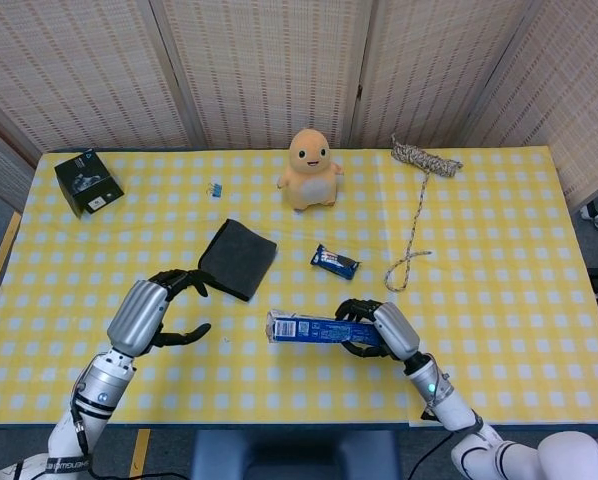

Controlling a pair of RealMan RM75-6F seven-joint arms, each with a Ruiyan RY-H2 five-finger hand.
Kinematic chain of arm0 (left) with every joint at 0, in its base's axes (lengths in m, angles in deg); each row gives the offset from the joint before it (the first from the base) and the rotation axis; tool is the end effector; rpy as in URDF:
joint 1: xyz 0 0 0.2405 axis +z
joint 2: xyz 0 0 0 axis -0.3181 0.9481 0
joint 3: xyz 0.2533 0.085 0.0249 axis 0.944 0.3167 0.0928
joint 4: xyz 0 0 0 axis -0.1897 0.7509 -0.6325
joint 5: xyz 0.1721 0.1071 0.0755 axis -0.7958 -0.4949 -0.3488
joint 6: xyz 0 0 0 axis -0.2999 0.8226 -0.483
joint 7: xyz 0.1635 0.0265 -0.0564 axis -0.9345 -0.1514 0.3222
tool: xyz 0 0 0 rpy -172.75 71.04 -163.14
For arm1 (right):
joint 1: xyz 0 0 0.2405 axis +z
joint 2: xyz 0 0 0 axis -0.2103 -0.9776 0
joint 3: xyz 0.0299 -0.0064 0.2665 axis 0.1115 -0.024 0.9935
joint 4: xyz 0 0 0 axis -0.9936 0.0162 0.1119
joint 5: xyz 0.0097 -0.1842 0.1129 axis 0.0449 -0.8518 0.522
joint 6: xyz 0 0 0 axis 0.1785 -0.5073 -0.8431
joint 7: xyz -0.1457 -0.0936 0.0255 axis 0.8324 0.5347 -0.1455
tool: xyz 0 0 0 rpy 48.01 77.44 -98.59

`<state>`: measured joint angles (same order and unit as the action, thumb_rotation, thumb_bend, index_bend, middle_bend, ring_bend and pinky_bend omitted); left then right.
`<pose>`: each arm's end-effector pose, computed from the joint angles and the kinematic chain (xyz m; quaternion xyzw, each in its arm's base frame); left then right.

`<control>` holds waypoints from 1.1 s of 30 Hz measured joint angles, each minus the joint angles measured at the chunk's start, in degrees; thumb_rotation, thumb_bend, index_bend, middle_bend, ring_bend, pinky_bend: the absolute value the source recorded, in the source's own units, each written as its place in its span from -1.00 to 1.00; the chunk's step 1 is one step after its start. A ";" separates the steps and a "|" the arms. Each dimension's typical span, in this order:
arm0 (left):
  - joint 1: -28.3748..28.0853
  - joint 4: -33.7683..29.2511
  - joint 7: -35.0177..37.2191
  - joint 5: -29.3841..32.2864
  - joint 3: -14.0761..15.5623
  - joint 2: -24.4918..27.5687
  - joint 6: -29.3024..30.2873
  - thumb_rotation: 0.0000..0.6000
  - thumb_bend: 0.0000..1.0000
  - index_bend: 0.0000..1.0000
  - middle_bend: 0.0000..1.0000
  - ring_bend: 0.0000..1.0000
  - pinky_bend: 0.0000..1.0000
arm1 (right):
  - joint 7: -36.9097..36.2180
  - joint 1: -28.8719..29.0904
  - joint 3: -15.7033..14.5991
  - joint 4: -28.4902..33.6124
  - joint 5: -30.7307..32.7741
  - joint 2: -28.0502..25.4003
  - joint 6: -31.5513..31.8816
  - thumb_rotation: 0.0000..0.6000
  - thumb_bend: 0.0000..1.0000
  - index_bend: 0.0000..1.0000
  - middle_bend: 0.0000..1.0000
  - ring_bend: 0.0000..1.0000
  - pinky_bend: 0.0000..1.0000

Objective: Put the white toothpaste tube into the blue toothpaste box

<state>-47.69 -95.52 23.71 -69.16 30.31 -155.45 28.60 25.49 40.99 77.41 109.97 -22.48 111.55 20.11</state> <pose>-0.1125 0.2958 0.0898 -0.6287 -0.4243 -0.5574 0.3376 -0.2112 -0.3062 -0.0673 0.6035 -0.4942 0.5906 0.2065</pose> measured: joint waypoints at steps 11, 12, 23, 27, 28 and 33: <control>1.07 2.98 -2.12 -0.20 0.55 -0.13 0.58 1.00 -0.50 -0.46 -0.14 -0.32 -0.31 | 2.21 -1.27 -2.43 -3.90 0.30 -0.70 -3.34 1.00 -0.29 -0.08 -0.19 -0.10 -0.08; 1.08 3.02 -2.17 -0.19 0.56 -0.11 0.46 1.00 -0.50 -0.46 -0.14 -0.32 -0.31 | 2.16 -1.30 -2.51 -4.25 0.26 -0.58 -3.45 1.00 -0.29 -0.09 -0.21 -0.11 -0.10; 1.56 3.01 -2.20 0.43 0.69 0.39 -0.16 1.00 -0.51 -0.52 -0.15 -0.33 -0.32 | 7.14 -1.36 -3.16 1.31 0.65 -4.82 -6.01 1.00 -0.29 -1.00 -0.92 -0.66 -0.66; 2.19 2.91 -2.13 -0.22 0.90 0.63 0.62 1.00 -0.52 -0.52 -0.16 -0.33 -0.32 | 8.68 -1.79 -2.92 6.37 0.87 -7.67 -5.51 1.00 -0.29 -1.00 -0.94 -0.67 -0.66; 2.43 2.85 -2.03 -0.36 1.01 0.79 0.85 1.00 -0.52 -0.52 -0.16 -0.33 -0.32 | 9.06 -1.99 -2.77 8.06 0.84 -8.64 -4.88 1.00 -0.29 -1.00 -0.95 -0.68 -0.68; 4.56 3.72 -2.01 -1.63 2.07 2.19 3.24 1.00 -0.52 -0.49 -0.20 -0.39 -0.35 | 12.83 -3.38 -1.88 15.28 0.45 -13.19 -0.52 1.00 -0.31 -1.00 -1.00 -0.75 -0.74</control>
<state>-43.13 -91.80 21.70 -70.79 32.38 -153.25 31.84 38.32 37.61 75.53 125.24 -22.02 98.35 19.59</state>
